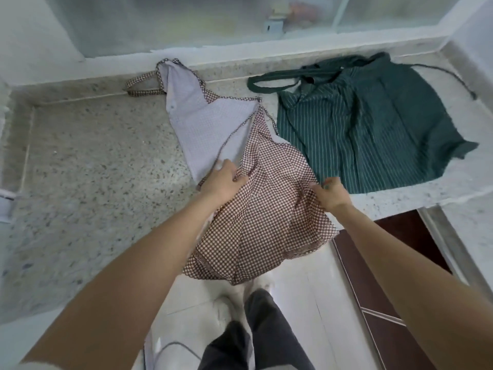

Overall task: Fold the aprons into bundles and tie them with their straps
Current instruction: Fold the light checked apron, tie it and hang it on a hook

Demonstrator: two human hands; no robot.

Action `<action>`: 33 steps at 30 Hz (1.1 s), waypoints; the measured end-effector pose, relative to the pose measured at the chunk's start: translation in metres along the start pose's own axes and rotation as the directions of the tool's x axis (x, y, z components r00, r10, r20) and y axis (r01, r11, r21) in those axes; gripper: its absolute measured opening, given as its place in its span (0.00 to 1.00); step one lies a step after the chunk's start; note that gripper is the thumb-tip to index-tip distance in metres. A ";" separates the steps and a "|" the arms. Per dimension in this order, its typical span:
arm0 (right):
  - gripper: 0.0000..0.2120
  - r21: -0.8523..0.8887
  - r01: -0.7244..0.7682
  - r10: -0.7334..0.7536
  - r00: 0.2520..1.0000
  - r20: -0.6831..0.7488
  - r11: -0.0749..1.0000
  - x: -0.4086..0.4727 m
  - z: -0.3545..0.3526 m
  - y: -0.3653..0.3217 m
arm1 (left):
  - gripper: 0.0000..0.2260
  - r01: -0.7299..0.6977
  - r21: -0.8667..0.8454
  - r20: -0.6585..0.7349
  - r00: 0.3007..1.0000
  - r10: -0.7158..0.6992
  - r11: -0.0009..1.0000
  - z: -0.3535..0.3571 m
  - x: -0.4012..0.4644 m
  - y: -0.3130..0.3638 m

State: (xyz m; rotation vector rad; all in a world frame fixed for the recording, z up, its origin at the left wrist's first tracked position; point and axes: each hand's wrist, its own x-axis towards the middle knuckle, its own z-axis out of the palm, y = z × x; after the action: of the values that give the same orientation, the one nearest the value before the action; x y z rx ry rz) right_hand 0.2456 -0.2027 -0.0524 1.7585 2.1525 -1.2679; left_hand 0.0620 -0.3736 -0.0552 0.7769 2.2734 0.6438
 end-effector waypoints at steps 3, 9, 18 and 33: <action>0.36 -0.178 -0.023 0.071 0.961 0.268 0.984 -0.019 0.006 0.016 | 0.17 0.056 0.077 0.208 0.976 -0.071 0.995 -0.004 -0.011 -0.018; 0.28 -0.359 0.194 -0.248 0.963 -0.109 0.913 -0.043 0.024 0.029 | 0.06 -0.043 -0.088 0.137 0.989 0.054 0.995 0.001 -0.044 -0.003; 0.15 0.400 0.086 -0.254 0.886 0.389 0.912 -0.081 0.044 -0.002 | 0.21 0.220 -0.580 0.380 0.925 0.021 0.785 0.021 -0.062 0.039; 0.07 0.545 -0.064 -0.029 0.987 0.160 0.836 -0.067 0.031 -0.002 | 0.23 -0.131 0.208 0.223 0.971 0.084 0.969 0.036 -0.073 -0.016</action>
State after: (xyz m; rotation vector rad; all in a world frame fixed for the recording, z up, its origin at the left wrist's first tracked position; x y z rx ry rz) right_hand 0.2533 -0.2744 -0.0355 1.7480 1.7824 -2.1062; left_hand 0.1271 -0.4252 -0.0591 1.0320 2.1382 0.3386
